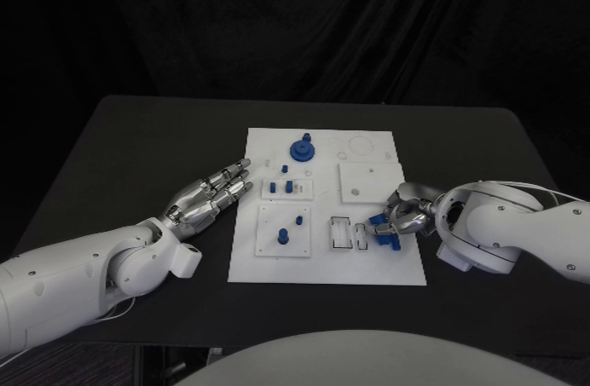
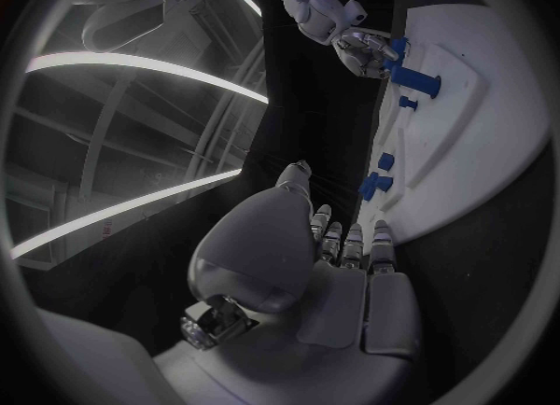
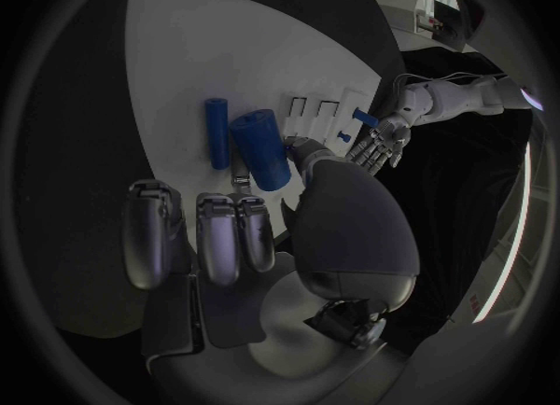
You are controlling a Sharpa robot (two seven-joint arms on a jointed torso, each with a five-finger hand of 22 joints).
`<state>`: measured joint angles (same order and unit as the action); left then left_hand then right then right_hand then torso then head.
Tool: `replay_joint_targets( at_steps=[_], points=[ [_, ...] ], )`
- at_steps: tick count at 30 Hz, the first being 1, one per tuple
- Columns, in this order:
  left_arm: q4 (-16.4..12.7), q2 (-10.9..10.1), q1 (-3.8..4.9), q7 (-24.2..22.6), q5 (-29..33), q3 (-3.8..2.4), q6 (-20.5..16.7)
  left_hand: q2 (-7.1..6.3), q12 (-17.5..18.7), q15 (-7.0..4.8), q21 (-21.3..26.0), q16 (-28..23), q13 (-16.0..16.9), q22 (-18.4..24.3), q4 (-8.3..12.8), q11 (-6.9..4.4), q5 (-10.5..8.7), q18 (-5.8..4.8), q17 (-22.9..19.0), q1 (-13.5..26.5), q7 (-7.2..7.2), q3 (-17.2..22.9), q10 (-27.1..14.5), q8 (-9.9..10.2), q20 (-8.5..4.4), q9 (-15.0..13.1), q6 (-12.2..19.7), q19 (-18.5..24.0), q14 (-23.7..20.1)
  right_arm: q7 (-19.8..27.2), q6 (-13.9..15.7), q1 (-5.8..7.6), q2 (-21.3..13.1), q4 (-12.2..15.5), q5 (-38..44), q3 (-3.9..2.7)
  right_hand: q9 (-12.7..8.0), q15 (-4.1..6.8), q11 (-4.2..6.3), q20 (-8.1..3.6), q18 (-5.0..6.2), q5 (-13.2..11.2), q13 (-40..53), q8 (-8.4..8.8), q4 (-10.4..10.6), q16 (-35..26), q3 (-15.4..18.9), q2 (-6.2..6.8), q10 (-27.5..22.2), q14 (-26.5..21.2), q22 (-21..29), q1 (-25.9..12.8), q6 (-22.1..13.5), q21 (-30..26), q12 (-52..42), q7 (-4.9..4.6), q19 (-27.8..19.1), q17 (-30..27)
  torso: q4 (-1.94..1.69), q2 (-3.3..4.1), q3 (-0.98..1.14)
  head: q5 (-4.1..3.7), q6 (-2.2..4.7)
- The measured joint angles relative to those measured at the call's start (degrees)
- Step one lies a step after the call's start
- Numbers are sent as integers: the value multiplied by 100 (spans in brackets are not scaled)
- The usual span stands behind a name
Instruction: Assemble the parts on the task board
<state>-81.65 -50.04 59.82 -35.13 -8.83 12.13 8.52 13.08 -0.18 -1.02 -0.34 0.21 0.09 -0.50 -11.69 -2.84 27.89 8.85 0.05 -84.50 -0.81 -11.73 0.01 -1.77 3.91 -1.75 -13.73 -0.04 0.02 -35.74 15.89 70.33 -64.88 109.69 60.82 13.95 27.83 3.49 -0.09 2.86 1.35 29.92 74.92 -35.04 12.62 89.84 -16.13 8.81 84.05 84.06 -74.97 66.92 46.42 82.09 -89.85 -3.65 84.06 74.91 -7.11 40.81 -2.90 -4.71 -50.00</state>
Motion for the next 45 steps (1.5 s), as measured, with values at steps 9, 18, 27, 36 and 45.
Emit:
replay_joint_targets(
  at_steps=[9,18,27,36,45],
  points=[
    [9,9,-10,3,0,0,7,0,0,0,0,0,-1,0,-9,0,10,0,1,0,0,9,0,0,0,0,0,0,0,95,475,187,-87,184,-751,23,4,0,20,0,0,24,0,-97,1,0,-3,-79,-21,0,0,-5,-60,0,0,0,0,0,6,2,1,-5,0],
    [9,13,-16,5,0,-1,12,0,0,0,0,0,0,0,-17,0,21,0,2,0,0,16,0,0,0,0,0,0,0,211,604,319,85,229,-1420,23,6,20,41,-20,0,-156,-1,-97,64,0,-66,-183,0,-20,0,-108,-61,-23,0,-1,-20,0,14,2,1,23,0],
    [1,16,-17,11,0,-1,16,0,0,0,0,0,1,0,0,0,21,0,4,0,0,32,0,0,-1,0,0,0,0,210,467,319,299,114,-1765,25,50,20,40,-20,-1,-439,-1,-200,127,0,-129,-291,-1,-20,0,-216,-132,-51,0,-30,-20,0,-8,0,-5,14,0],
    [-2,17,-18,18,0,-2,24,0,0,0,-1,0,2,-1,-1,0,21,0,4,0,0,32,0,0,-1,0,0,-1,0,182,245,288,424,24,-1907,25,133,20,40,-20,-1,-434,-2,-258,127,0,-129,-373,-1,-20,0,-300,-195,-51,0,-52,-20,0,-13,14,-5,19,0],
    [6,39,-18,21,0,-3,38,4,0,0,-1,0,2,-1,-1,3,21,0,4,-4,21,32,3,0,-2,0,21,-1,0,134,31,270,513,-12,-1957,25,135,20,40,-20,-1,-781,3,-279,222,0,94,-400,-1,-20,0,-393,-255,-99,0,-71,-20,0,-8,19,-5,41,0]
  ],
)
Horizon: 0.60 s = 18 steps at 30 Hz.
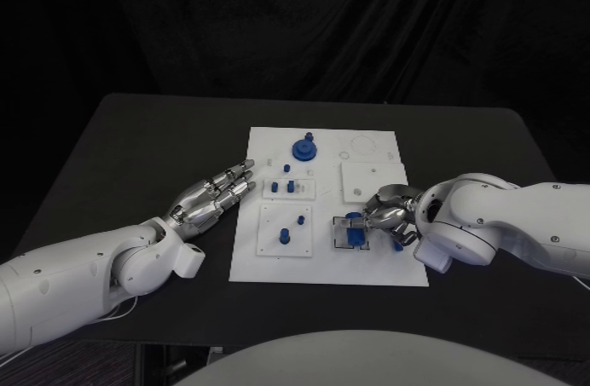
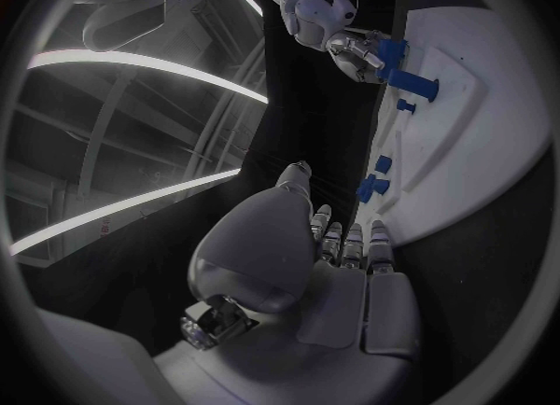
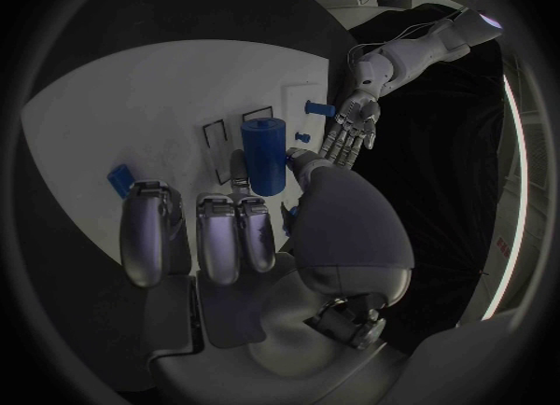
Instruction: Assemble the parts on the task board
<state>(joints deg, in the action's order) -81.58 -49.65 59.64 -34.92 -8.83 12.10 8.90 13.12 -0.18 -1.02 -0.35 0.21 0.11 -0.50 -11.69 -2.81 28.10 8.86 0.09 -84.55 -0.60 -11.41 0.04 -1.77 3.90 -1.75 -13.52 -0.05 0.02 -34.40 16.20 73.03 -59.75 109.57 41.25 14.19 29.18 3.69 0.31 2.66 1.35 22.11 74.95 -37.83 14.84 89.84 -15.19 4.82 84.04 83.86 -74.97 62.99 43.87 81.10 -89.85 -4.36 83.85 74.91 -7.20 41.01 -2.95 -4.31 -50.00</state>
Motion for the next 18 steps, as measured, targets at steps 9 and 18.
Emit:
replay_joint_targets(
  at_steps=[9,18],
  points=[
    [18,11,0,2,0,-1,22,18,0,0,0,0,-3,0,16,16,0,0,-4,-18,0,16,16,0,0,0,0,0,0,-39,-165,-4,38,-33,-15,-2,-104,-16,-43,13,94,-686,-1,22,167,0,410,-23,-1,15,0,-310,-113,-63,0,-30,13,0,8,2,1,33,0],
    [36,22,-6,5,0,-1,34,18,0,0,0,0,-4,0,16,16,0,0,-3,-18,0,16,16,0,-1,0,0,0,0,-50,-248,-5,60,-57,-20,-2,-191,-36,-84,21,94,-1498,-1,51,188,0,852,-38,-2,5,0,-734,-239,-108,0,-69,21,0,8,-10,1,47,0]
  ],
)
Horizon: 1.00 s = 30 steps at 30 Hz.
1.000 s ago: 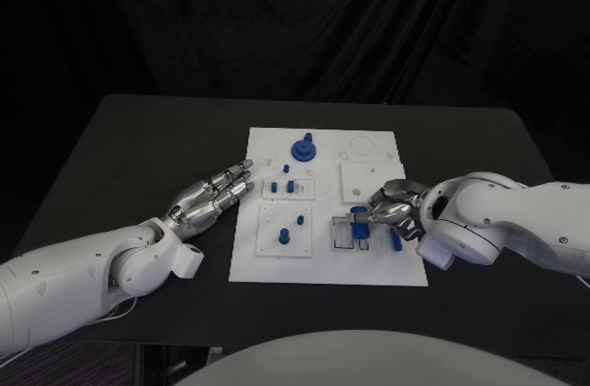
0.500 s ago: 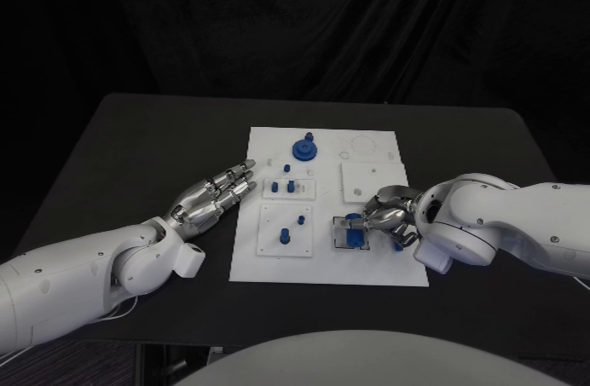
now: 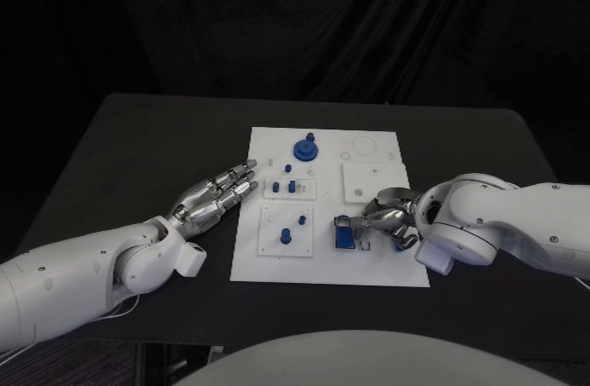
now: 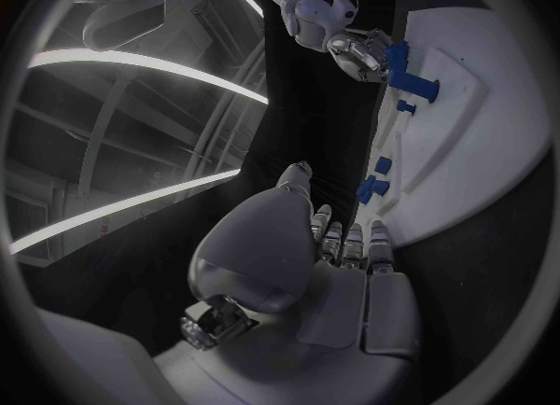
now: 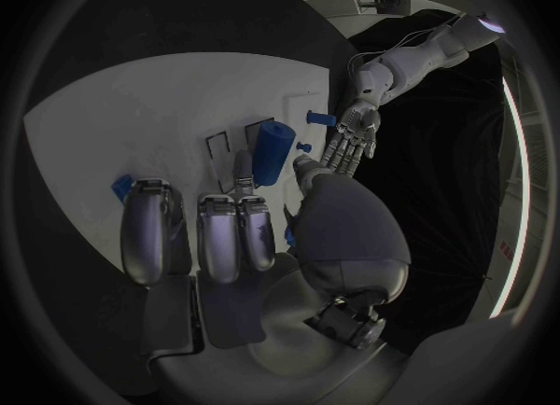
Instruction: Assemble the parts on the task board
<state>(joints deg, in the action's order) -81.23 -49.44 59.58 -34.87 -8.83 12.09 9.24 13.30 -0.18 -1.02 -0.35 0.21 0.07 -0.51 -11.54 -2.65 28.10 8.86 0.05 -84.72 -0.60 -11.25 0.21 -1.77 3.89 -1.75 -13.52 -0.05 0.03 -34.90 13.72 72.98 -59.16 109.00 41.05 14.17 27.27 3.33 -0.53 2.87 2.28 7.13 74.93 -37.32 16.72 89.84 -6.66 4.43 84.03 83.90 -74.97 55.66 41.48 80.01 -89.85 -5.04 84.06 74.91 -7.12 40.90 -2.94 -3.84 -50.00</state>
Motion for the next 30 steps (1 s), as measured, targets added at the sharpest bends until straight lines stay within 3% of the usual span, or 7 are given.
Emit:
replay_joint_targets(
  at_steps=[3,8,17,19,23,27,30],
  points=[
    [4,2,-3,1,0,0,3,0,0,0,0,0,0,0,0,0,0,0,0,0,0,0,0,0,0,0,0,0,0,0,-15,0,1,-6,-1,0,-22,-18,0,2,-1,114,0,-1,-10,0,271,-3,0,4,0,-120,-28,0,0,-15,-2,0,-2,-2,0,5,0],
    [9,3,-6,1,0,-1,11,0,0,0,0,0,1,0,0,0,0,0,1,0,0,0,0,0,0,0,0,0,0,2,-38,0,3,-9,-1,0,-61,-18,0,21,-1,-275,0,-2,-6,0,711,-74,0,4,0,-192,-31,0,0,-10,-21,0,-2,-2,1,15,0],
    [12,4,-14,-2,2,-3,23,0,0,0,0,0,2,0,0,0,0,-1,3,0,0,0,0,0,-1,0,0,0,0,25,-43,-1,-50,18,-4,0,-94,-18,0,21,-2,-360,-1,-71,-16,0,937,-157,0,4,0,-183,-59,-23,0,19,-21,0,0,0,3,30,0],
    [12,3,-16,-3,2,-4,25,0,0,0,0,0,3,0,0,0,0,0,3,0,0,0,0,0,-1,0,0,0,0,52,-35,-1,-95,53,-5,1,-62,-18,0,21,-2,-200,-1,-167,-34,0,1011,-272,0,4,0,-46,-68,-23,0,27,-21,0,1,1,3,32,0],
    [9,-4,-22,-7,2,-5,29,0,0,0,-1,0,3,-2,0,0,0,0,4,0,0,-1,0,0,-1,0,0,-1,0,136,-3,-1,-230,170,-1,2,-10,-18,0,21,-2,66,-2,-341,-54,0,1119,-353,0,4,0,270,-65,-23,0,30,-21,0,1,1,6,46,0],
    [1,-18,-29,-15,1,-5,30,0,0,21,-1,0,4,-4,0,0,0,0,4,0,0,0,0,0,-2,0,0,-1,-22,241,58,71,-458,359,58,13,30,-18,0,21,-2,812,-2,-507,-125,0,1190,-450,0,4,0,719,-77,-23,0,59,-21,0,4,1,7,55,0],
    [-4,-32,-31,-19,1,-5,30,0,0,21,-8,0,4,-7,10,0,0,0,4,0,2,10,0,0,-3,0,-2,-2,-21,295,91,298,-661,473,138,11,29,-18,0,21,-2,1821,-2,-529,-157,0,1157,-528,0,4,0,960,-98,-23,0,81,-21,0,7,-1,6,57,0]
  ],
)
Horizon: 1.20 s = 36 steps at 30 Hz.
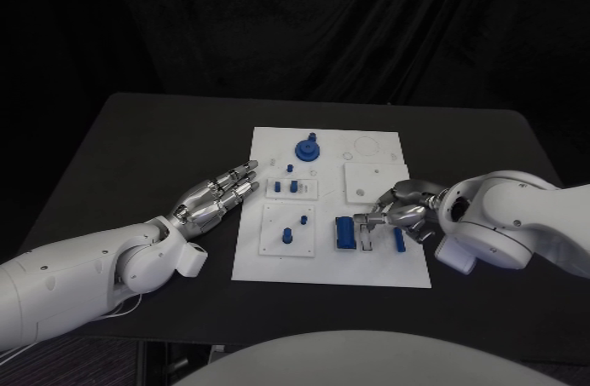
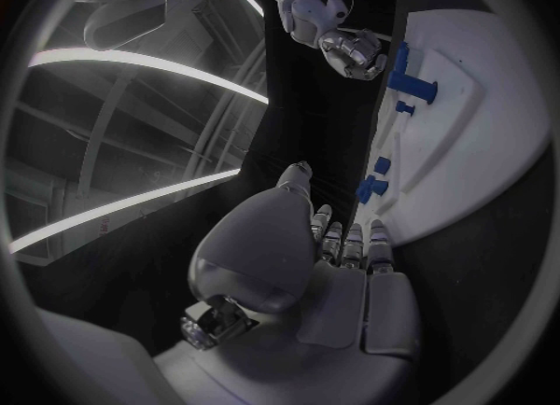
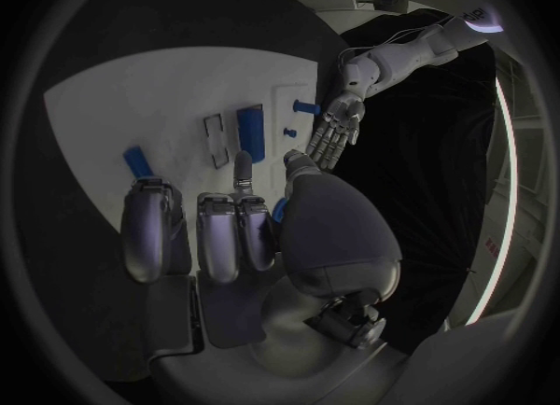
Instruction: Assemble the parts on the task board
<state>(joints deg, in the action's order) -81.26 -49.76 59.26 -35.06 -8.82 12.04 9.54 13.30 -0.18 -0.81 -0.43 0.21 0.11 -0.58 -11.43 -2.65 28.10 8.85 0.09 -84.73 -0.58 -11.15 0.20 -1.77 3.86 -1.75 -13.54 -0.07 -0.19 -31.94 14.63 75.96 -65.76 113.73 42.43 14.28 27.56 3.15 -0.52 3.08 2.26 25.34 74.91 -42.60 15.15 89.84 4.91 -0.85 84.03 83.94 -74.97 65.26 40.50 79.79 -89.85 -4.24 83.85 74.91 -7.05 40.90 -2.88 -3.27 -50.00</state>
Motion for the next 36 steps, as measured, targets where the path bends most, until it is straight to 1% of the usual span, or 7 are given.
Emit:
replay_joint_targets(
  at_steps=[2,4,6,11,23,30,36],
  points=[
    [-5,-6,-2,-1,-1,1,0,0,0,0,0,0,0,0,6,0,0,0,0,0,13,6,0,0,-7,0,-13,-7,0,11,8,171,-146,56,69,-12,-16,0,0,0,0,557,0,-8,-8,0,-9,8,0,0,0,97,0,0,0,0,0,0,2,-2,0,-7,0],
    [-10,-11,-4,-2,-1,1,-2,0,0,0,0,0,1,0,6,0,0,0,0,0,13,6,0,0,-7,0,-13,-7,0,5,2,270,-259,83,140,-20,-39,0,0,0,0,779,0,-28,2,0,1,16,0,0,0,132,0,33,0,0,0,0,4,-3,0,-23,0],
    [-21,-17,-4,-2,-1,2,-8,0,0,0,1,0,1,0,6,0,0,0,1,0,13,6,0,0,-7,0,-13,-7,0,-28,-29,323,-361,97,245,-17,-43,0,0,0,0,908,0,-65,35,0,28,16,0,0,0,133,16,47,0,16,0,0,4,-4,1,-33,0],
    [-42,-26,-7,3,-1,4,-25,0,0,21,1,0,1,1,5,0,0,0,-1,0,10,5,0,0,-7,0,-11,-7,21,-177,-217,346,-542,65,663,-10,-43,4,40,0,0,926,0,-117,68,0,31,16,-2,4,0,133,107,102,0,39,0,0,0,-9,0,-59,0],
    [-99,-70,-8,12,-1,5,-67,0,0,21,0,0,3,-10,6,20,28,0,-4,0,29,6,20,0,-7,-5,-29,-7,21,-490,-587,-177,-713,37,2097,-1,-43,66,84,-42,-1,900,-1,-177,129,0,61,16,2,20,0,133,302,370,0,125,1,0,1,-12,-29,-83,0],
    [-101,-68,-9,10,-1,3,-70,0,0,21,-1,0,3,-13,22,20,28,1,-4,0,29,22,20,0,-8,-5,-29,-8,21,-584,-678,-357,-668,38,2759,0,-43,84,125,-63,-1,790,-1,-177,129,0,61,16,1,2,0,132,339,432,0,131,21,0,-14,-4,-29,-151,0],
    [-86,-46,-8,6,-1,1,-68,0,0,21,-3,0,4,-15,22,20,28,1,-3,0,29,22,20,0,-9,-5,-29,-9,21,-626,-710,-469,-549,11,3075,1,-49,84,125,-62,-1,721,3,-171,145,0,78,16,1,2,0,132,339,432,0,131,21,0,-12,6,-23,-152,0]
  ],
)
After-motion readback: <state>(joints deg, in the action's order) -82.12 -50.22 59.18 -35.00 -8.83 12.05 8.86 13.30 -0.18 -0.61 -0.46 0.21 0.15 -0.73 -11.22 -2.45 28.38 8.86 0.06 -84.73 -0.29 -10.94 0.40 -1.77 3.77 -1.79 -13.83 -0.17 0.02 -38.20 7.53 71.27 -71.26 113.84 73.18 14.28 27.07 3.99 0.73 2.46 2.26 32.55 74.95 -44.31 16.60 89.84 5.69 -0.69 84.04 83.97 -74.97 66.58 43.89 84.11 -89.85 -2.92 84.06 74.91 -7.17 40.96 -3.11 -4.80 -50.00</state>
